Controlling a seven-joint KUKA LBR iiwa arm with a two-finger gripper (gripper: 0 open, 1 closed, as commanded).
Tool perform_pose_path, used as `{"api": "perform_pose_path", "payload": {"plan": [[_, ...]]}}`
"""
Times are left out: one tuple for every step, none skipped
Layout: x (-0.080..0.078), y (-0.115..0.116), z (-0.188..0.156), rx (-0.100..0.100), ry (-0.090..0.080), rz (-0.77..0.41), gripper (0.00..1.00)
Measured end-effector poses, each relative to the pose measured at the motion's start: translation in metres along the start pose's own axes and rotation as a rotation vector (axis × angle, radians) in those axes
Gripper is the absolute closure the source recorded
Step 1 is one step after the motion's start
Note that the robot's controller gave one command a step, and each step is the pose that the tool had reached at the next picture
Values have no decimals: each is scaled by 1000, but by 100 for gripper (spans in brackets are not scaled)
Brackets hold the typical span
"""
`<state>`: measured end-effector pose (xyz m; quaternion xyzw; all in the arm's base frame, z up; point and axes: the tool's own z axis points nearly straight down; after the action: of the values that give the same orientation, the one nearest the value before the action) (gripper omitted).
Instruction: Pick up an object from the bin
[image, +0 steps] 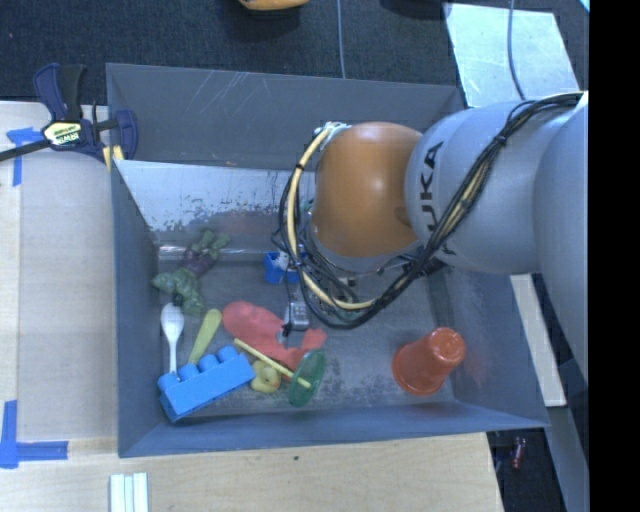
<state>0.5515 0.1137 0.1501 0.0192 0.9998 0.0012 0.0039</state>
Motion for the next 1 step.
{"api": "perform_pose_path", "payload": {"plan": [[-17,34,54,-1,-5,-60,0]]}}
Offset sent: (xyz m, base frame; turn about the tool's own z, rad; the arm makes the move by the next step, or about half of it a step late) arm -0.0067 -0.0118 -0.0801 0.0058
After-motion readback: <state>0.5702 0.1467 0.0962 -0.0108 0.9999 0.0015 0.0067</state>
